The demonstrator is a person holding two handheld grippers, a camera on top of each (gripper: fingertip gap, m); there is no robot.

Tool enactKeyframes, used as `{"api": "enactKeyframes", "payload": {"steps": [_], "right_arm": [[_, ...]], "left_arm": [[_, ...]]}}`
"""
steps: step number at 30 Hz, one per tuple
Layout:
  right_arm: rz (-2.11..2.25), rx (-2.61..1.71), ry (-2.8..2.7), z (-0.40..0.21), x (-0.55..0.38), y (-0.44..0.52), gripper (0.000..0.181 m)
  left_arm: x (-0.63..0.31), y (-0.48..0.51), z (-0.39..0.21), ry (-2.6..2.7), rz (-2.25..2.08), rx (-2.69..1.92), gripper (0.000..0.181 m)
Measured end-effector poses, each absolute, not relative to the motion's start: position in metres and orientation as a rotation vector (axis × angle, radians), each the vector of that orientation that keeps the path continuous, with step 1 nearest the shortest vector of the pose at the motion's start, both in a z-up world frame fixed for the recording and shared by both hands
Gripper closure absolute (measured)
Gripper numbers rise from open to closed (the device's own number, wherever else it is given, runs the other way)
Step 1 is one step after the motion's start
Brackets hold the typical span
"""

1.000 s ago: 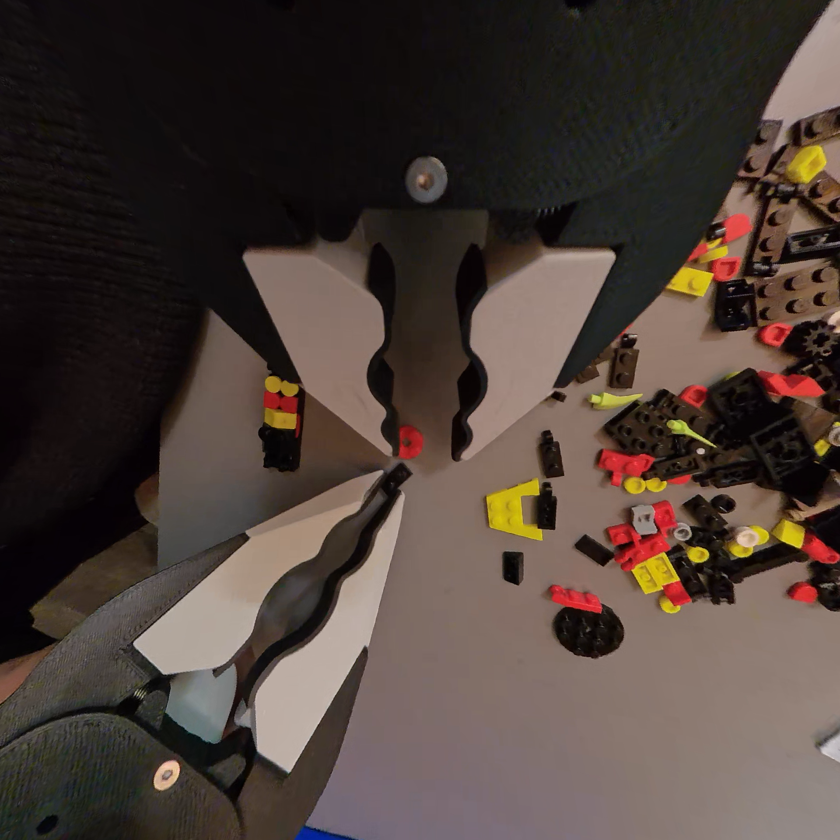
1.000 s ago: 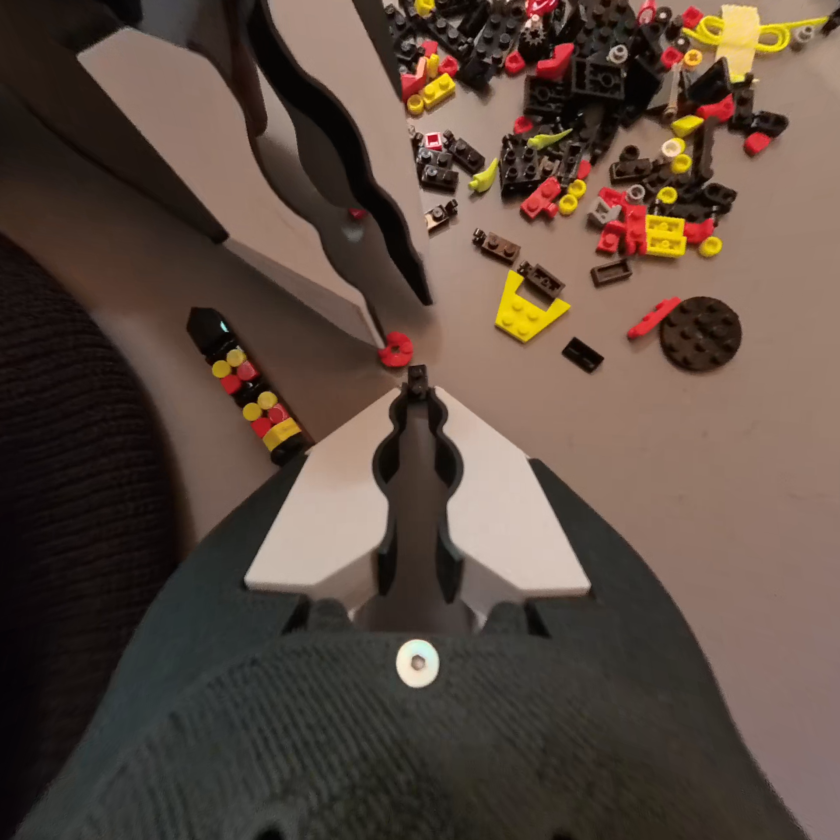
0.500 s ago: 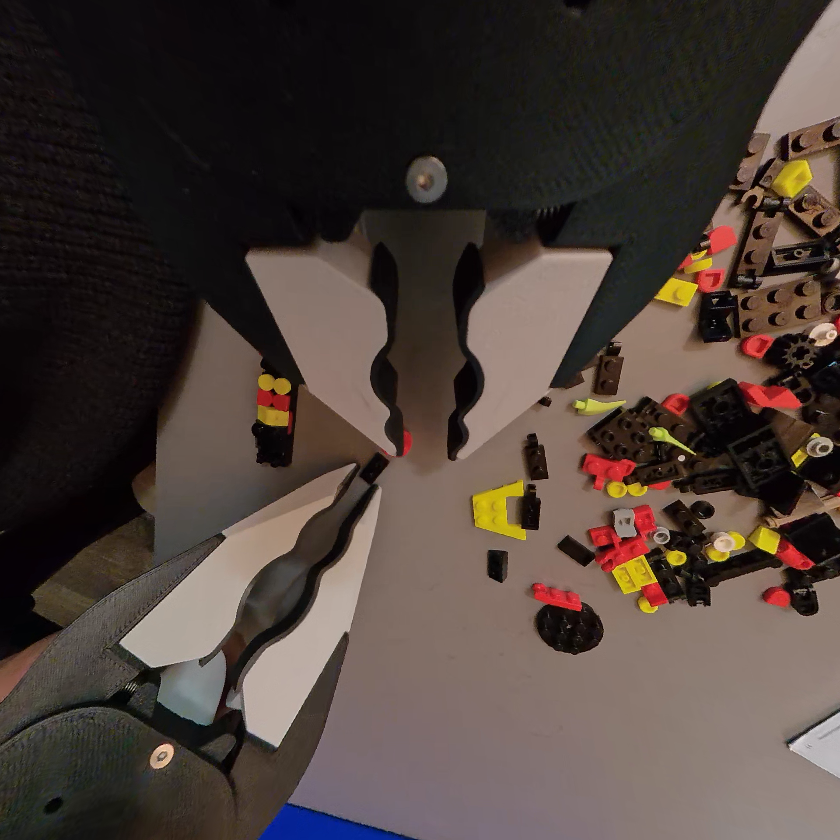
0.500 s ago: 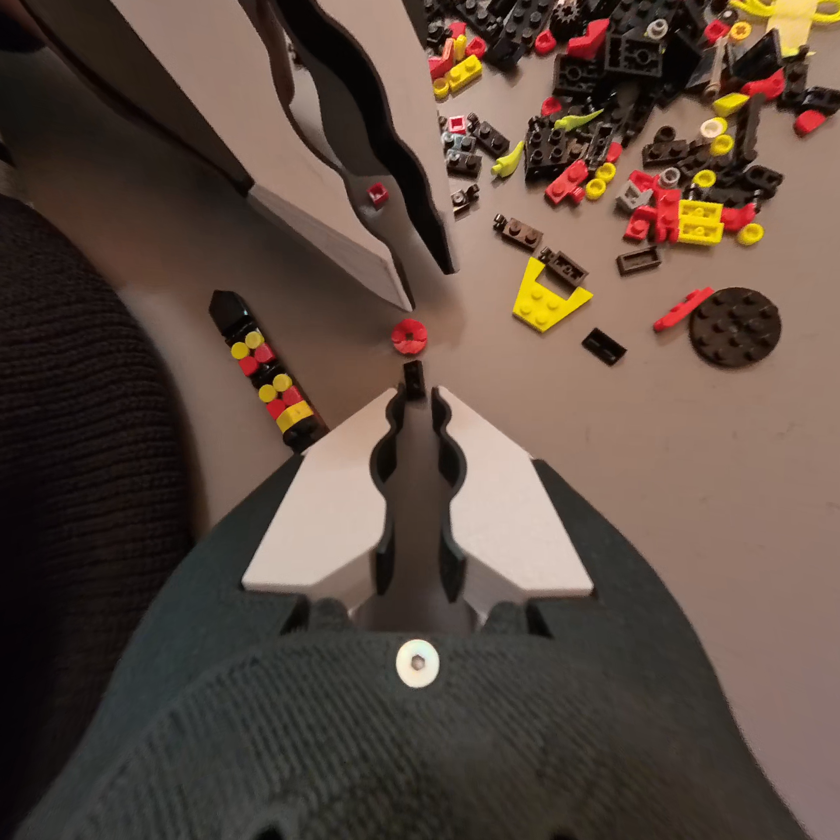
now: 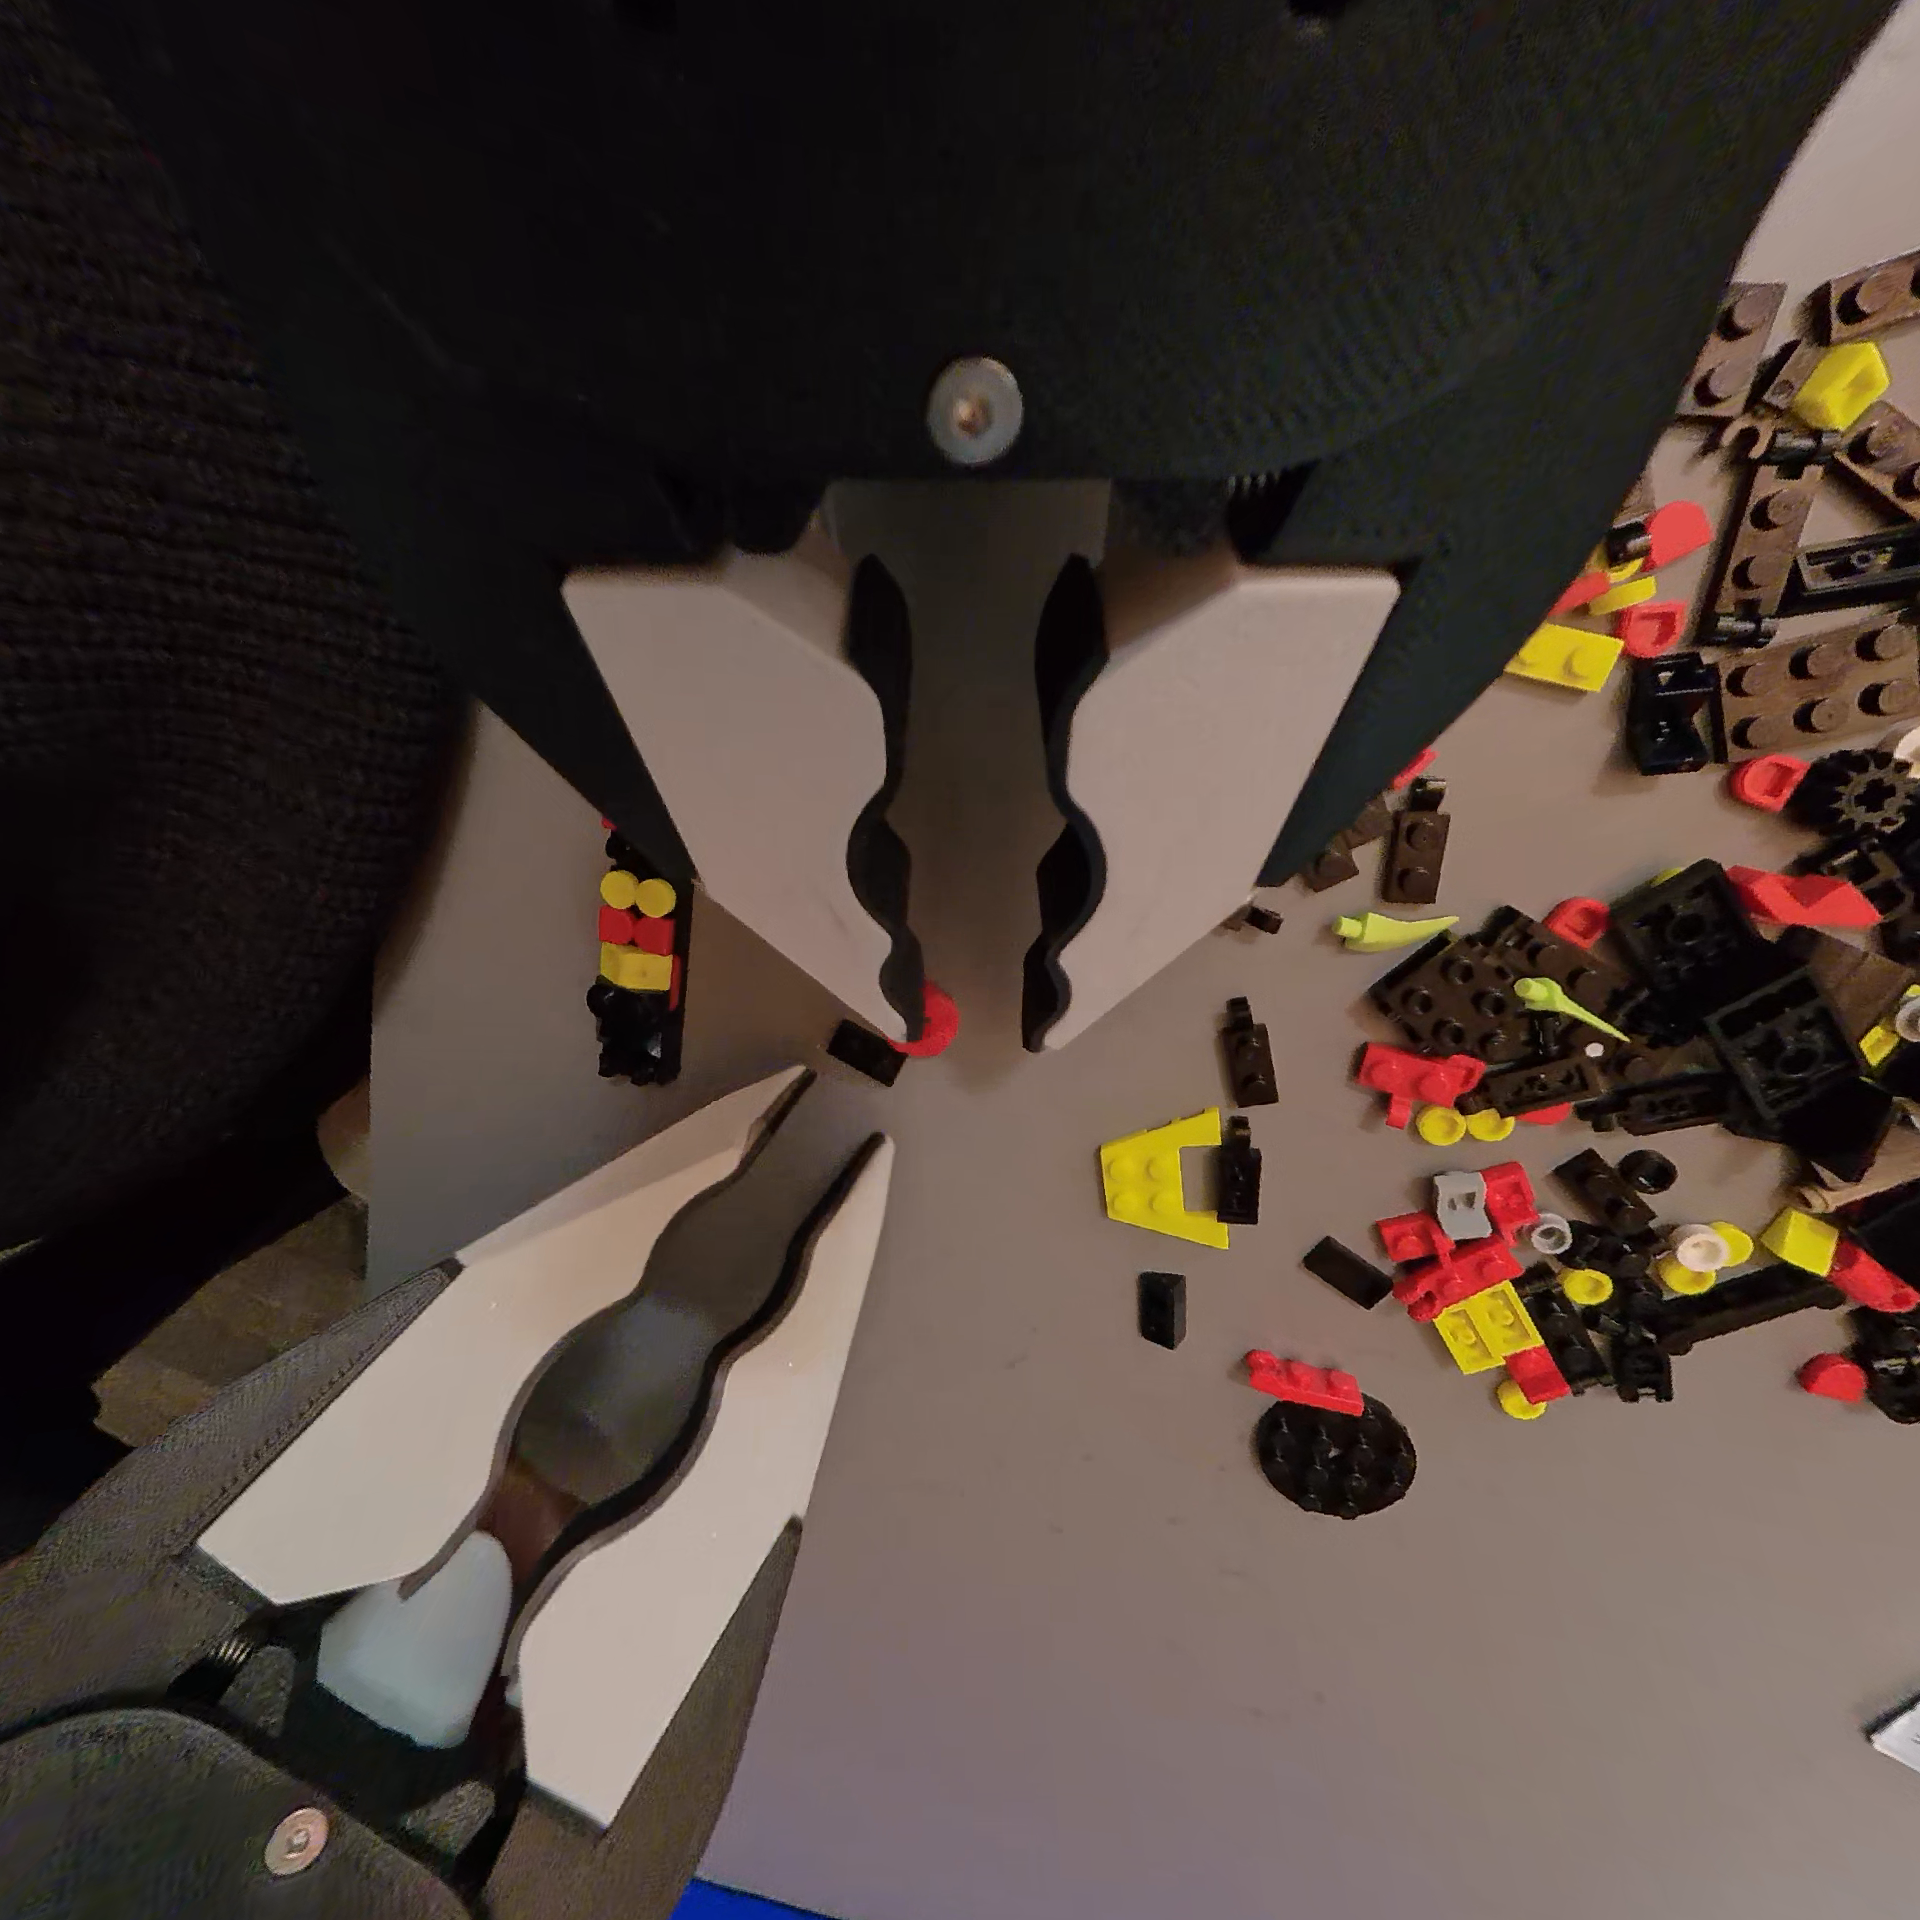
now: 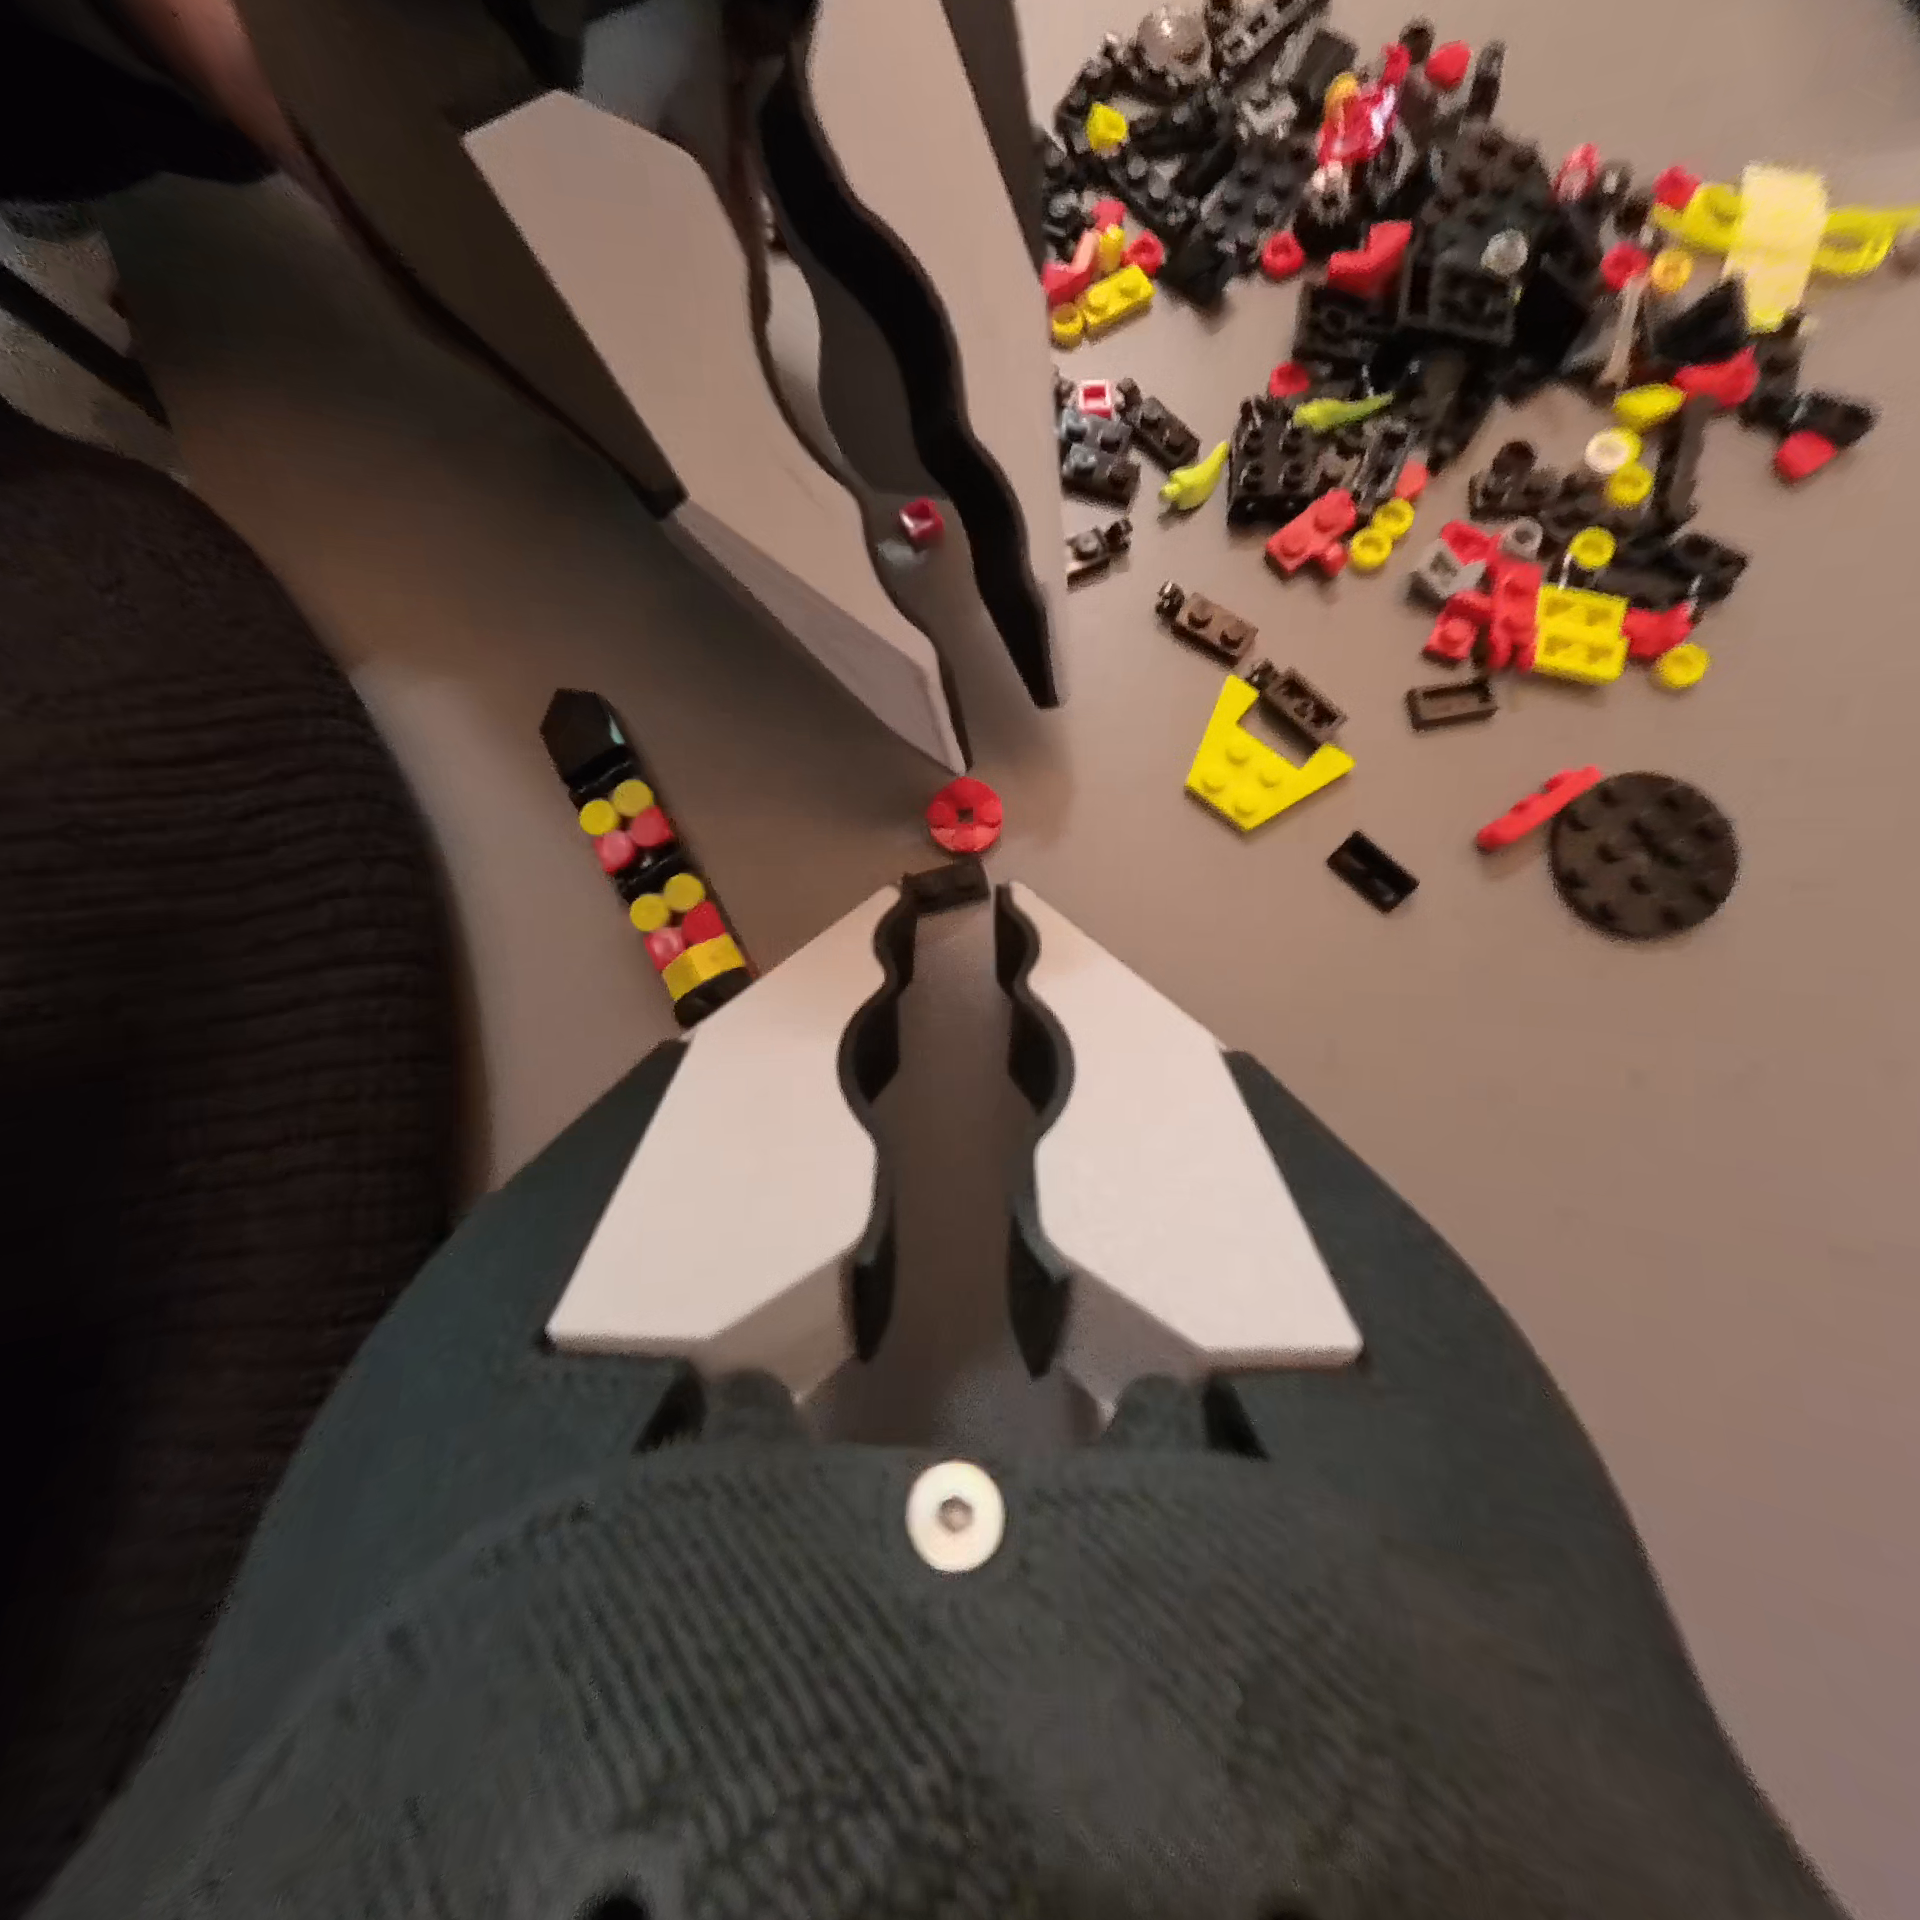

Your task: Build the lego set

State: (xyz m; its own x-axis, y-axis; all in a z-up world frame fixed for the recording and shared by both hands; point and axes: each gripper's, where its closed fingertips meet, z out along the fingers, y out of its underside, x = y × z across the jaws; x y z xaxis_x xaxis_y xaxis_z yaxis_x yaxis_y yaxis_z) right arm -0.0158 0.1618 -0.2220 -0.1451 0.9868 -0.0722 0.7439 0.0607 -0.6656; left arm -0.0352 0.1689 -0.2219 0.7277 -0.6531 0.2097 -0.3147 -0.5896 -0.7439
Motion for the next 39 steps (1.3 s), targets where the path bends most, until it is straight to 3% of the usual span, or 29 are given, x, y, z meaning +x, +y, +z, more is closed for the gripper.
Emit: {"api": "enactKeyframes", "payload": {"steps": [1, 4, 12, 19, 39], "right_arm": [[0.774, -1.677, -1.972, -0.223, -0.016, 0.162, 0.165], [0.609, -1.633, -2.044, -0.234, -0.012, 0.167, 0.161], [0.712, -1.66, -2.062, -0.234, -0.017, 0.159, 0.155], [0.699, -1.622, -2.094, -0.235, -0.02, 0.157, 0.166], [0.807, -1.393, -2.246, -0.229, -0.023, 0.144, 0.166]], "left_arm": [[-0.034, 0.168, -0.223, 0.74, -0.618, -2.224, 0.165], [-0.03, 0.162, -0.226, 0.773, -0.643, -2.245, 0.161], [-0.026, 0.16, -0.233, 0.802, -0.606, -2.274, 0.158], [-0.025, 0.16, -0.236, 0.816, -0.577, -2.274, 0.168], [-0.019, 0.142, -0.236, 1.019, -0.635, -2.22, 0.168]]}}
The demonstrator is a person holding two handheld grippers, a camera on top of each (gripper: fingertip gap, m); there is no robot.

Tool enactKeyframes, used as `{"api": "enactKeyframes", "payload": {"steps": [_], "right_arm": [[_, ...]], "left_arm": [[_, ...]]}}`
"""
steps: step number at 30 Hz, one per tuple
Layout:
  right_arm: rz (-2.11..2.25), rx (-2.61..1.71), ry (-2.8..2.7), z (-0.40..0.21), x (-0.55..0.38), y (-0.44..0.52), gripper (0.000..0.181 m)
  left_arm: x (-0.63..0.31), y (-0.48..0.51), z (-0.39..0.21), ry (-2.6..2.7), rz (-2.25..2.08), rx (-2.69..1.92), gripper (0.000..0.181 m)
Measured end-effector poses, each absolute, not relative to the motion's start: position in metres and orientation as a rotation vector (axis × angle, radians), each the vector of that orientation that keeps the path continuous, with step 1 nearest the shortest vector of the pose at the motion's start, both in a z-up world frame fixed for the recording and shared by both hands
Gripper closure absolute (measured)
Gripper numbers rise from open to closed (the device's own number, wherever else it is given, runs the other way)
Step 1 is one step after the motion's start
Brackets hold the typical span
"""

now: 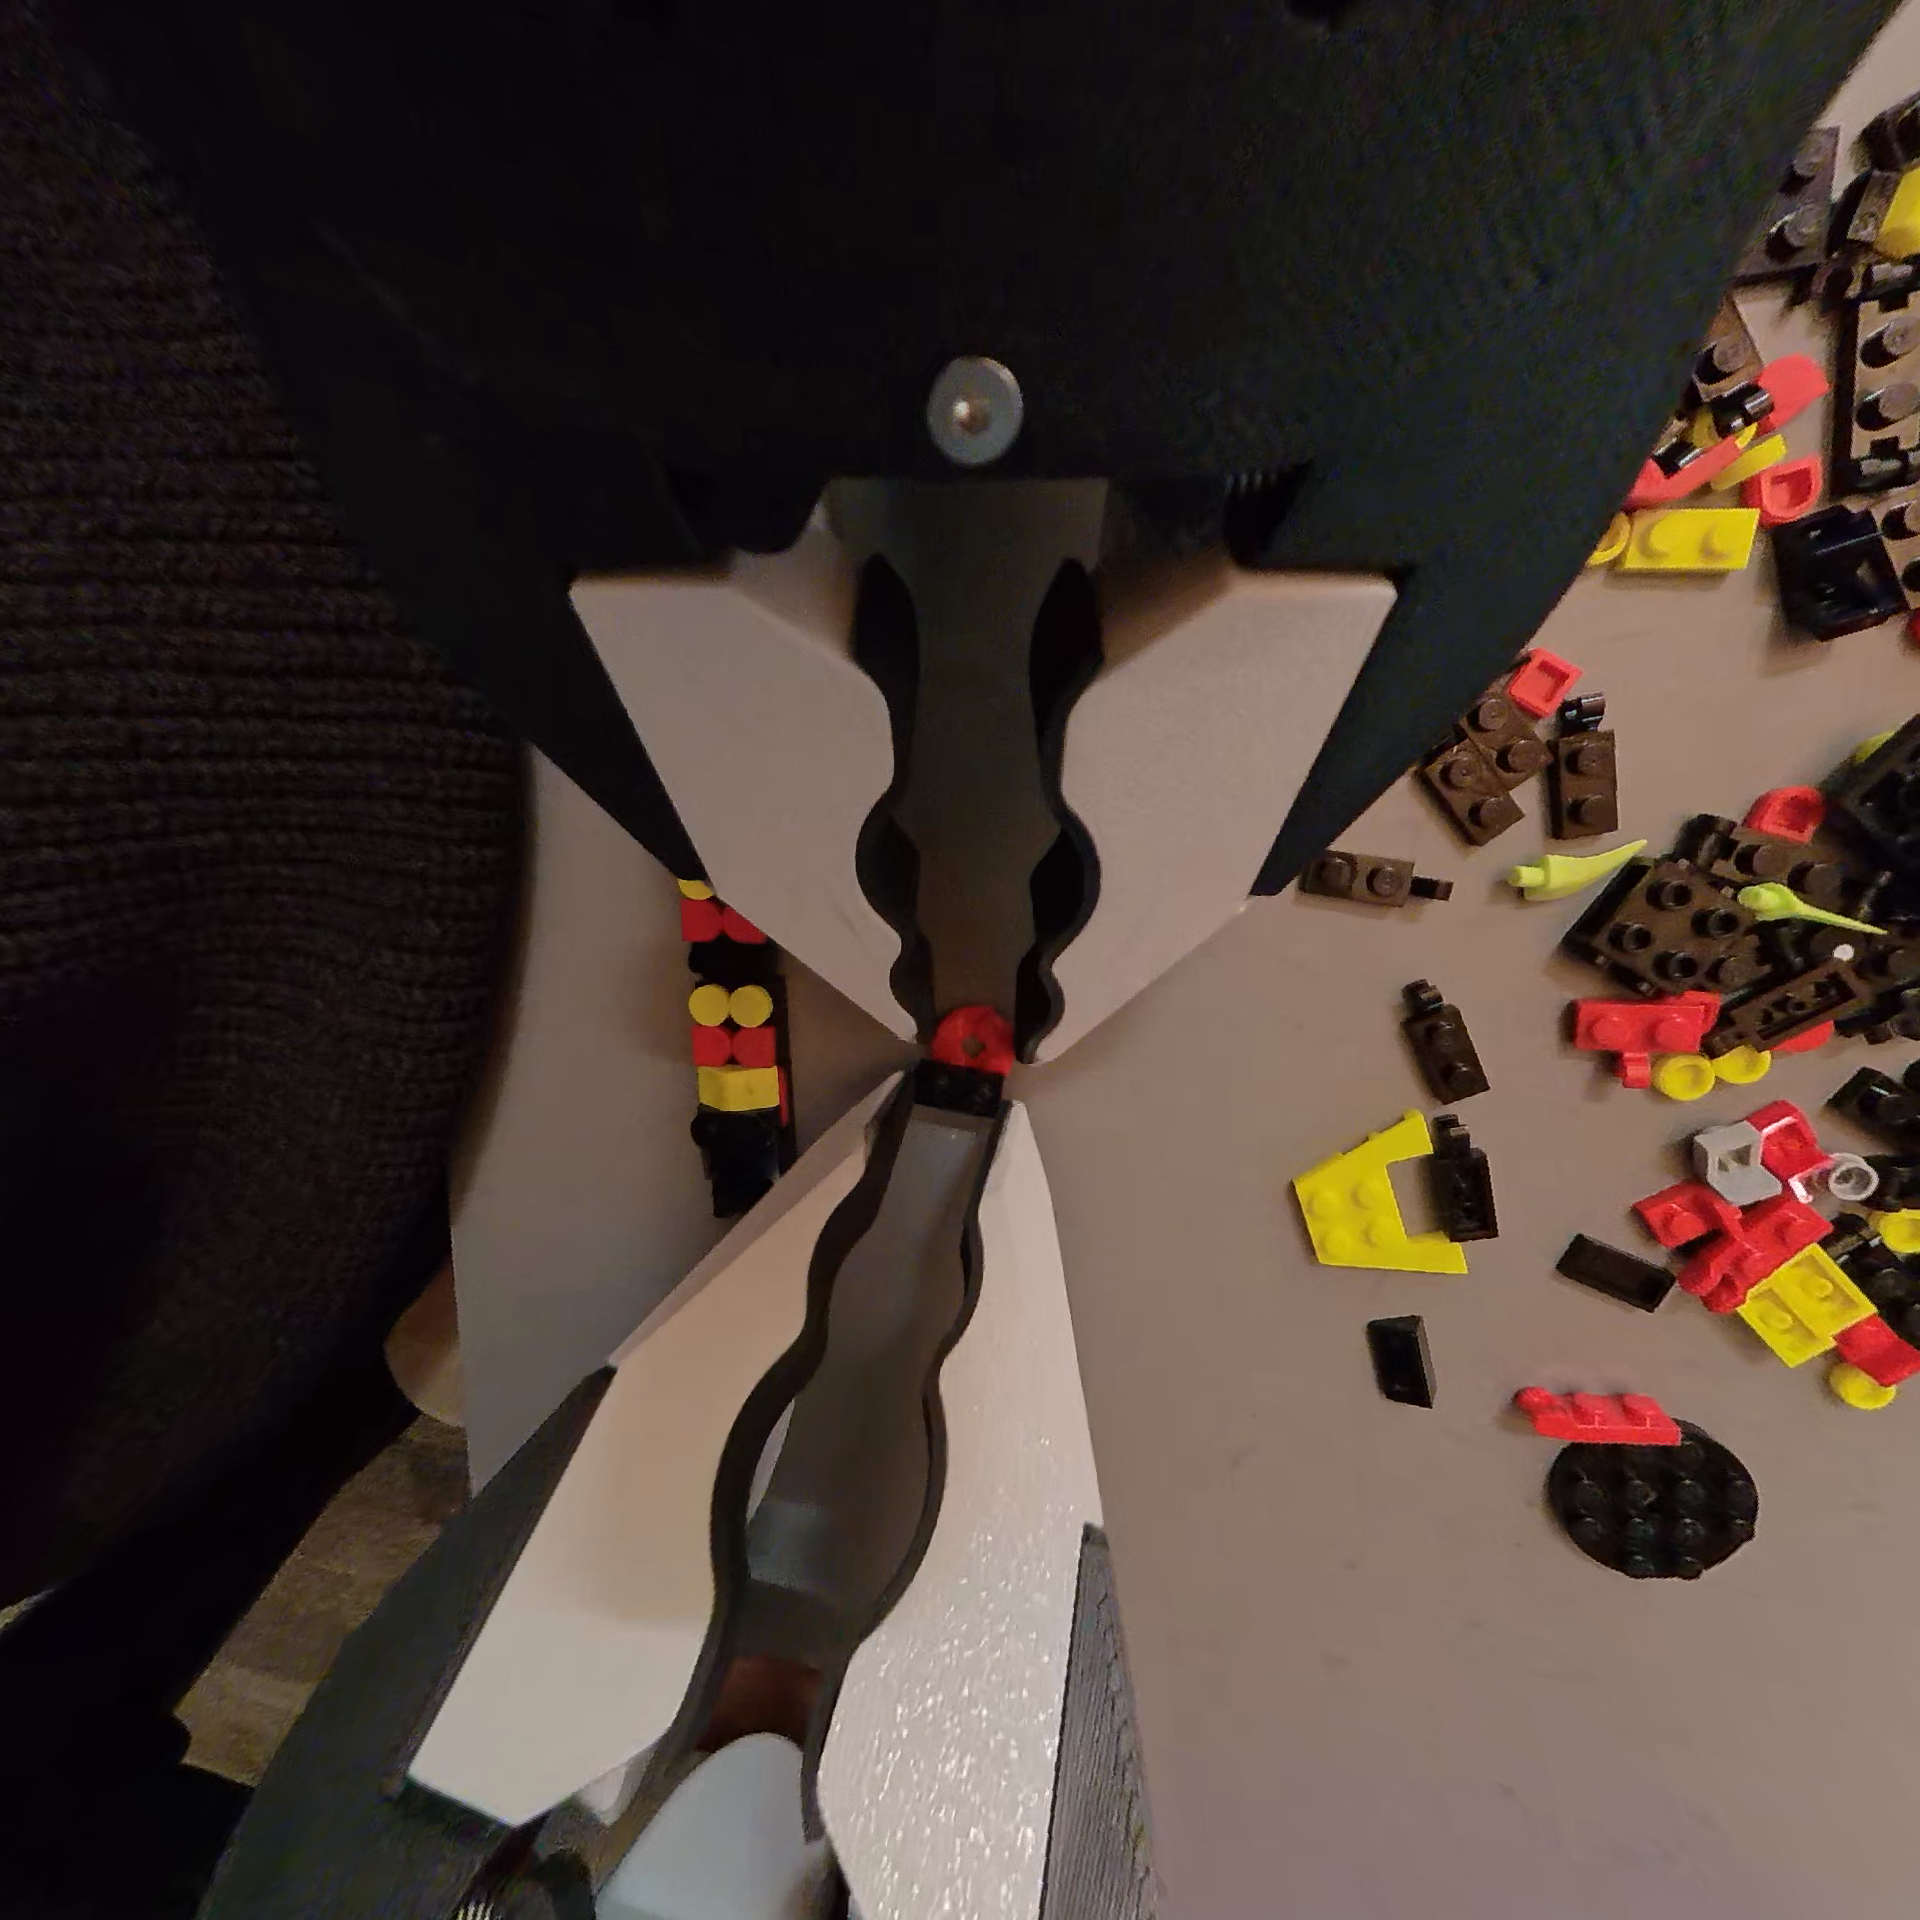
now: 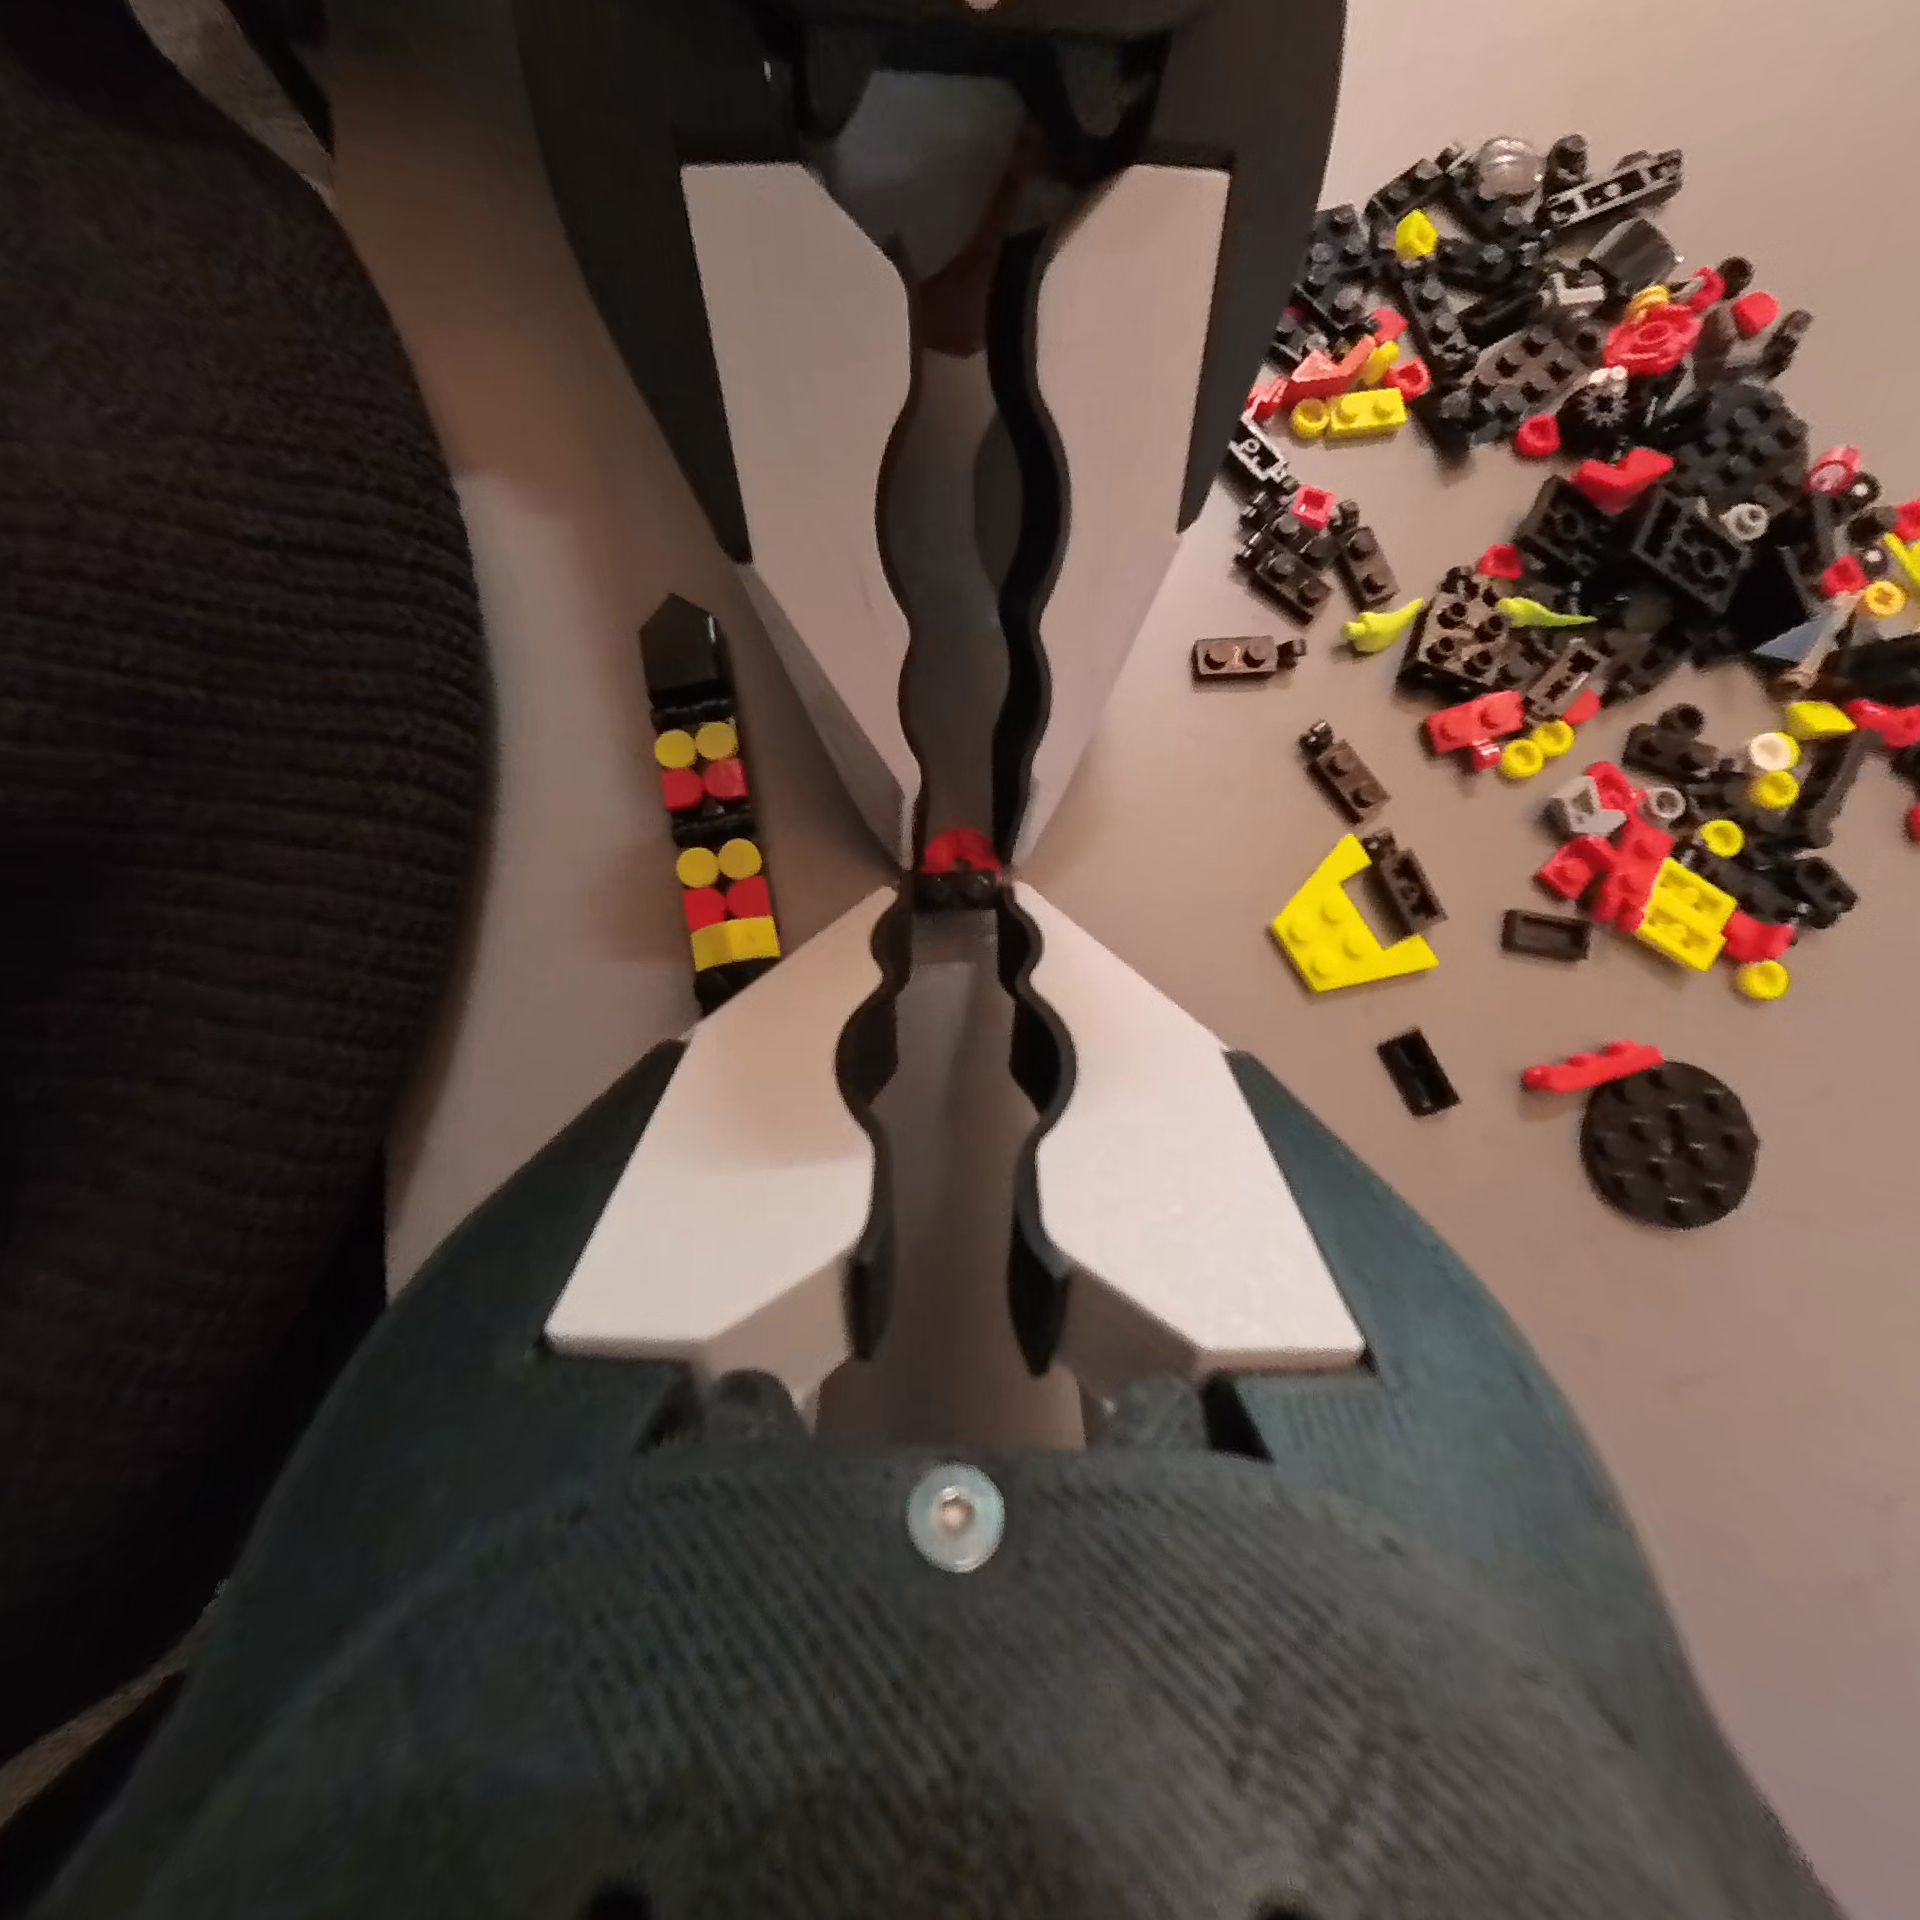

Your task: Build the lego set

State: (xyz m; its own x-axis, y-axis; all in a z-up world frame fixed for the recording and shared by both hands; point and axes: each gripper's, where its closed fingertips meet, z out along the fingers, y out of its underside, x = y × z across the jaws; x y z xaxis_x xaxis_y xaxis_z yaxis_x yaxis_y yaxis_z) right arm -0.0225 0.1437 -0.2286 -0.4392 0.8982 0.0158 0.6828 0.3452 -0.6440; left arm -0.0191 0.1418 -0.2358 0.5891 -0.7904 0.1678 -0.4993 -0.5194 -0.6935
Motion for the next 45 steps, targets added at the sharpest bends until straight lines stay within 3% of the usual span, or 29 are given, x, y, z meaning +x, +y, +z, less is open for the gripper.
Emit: {"api": "enactKeyframes", "payload": {"steps": [13, 18, 45], "right_arm": [[0.793, -1.35, -2.289, -0.2301, -0.0245, 0.1437, 0.166], [0.767, -1.376, -2.3, -0.2313, -0.025, 0.1452, 0.166], [0.76, -1.424, -2.335, -0.2357, -0.0292, 0.1431, 0.166]], "left_arm": [[-0.024, 0.1446, -0.2352, 0.981, -0.615, -2.241, 0.162], [-0.0219, 0.1428, -0.2353, 0.987, -0.636, -2.24, 0.17], [-0.0223, 0.1429, -0.2355, 0.986, -0.613, -2.253, 0.171]]}}
